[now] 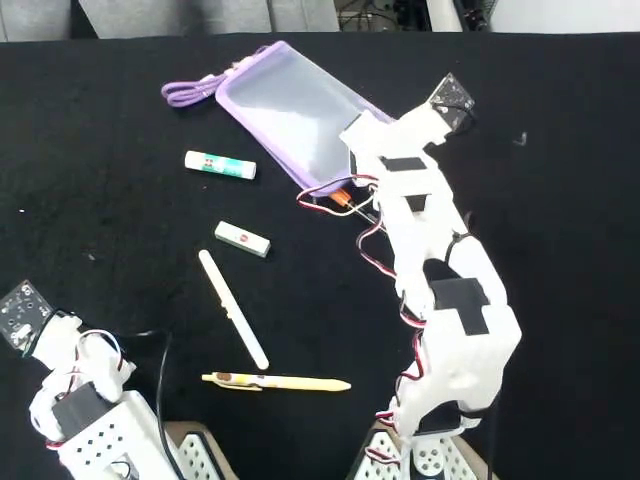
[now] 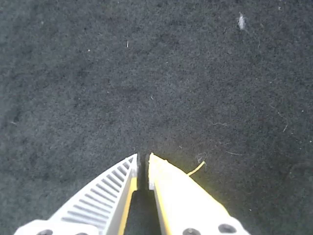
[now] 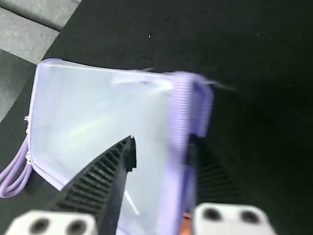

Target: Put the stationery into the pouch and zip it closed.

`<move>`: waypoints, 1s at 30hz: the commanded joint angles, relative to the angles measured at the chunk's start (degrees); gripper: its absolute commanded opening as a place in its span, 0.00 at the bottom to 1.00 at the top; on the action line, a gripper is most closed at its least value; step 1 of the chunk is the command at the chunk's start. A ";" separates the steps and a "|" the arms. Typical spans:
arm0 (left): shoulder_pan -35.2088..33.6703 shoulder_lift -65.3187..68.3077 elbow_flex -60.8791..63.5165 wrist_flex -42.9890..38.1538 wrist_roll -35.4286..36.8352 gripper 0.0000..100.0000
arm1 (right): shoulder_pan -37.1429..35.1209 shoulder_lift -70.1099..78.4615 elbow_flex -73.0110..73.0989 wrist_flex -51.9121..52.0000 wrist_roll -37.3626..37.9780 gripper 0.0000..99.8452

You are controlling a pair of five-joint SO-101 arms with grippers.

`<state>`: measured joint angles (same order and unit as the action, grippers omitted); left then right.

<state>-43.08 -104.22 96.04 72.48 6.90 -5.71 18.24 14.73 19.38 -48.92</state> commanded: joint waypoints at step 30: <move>-0.40 -0.09 1.27 0.26 -0.09 0.05 | -0.53 -42.24 -1.19 43.87 11.87 0.01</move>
<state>-43.08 -104.22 96.04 72.48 6.90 -5.80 -13.05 14.73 55.08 -40.57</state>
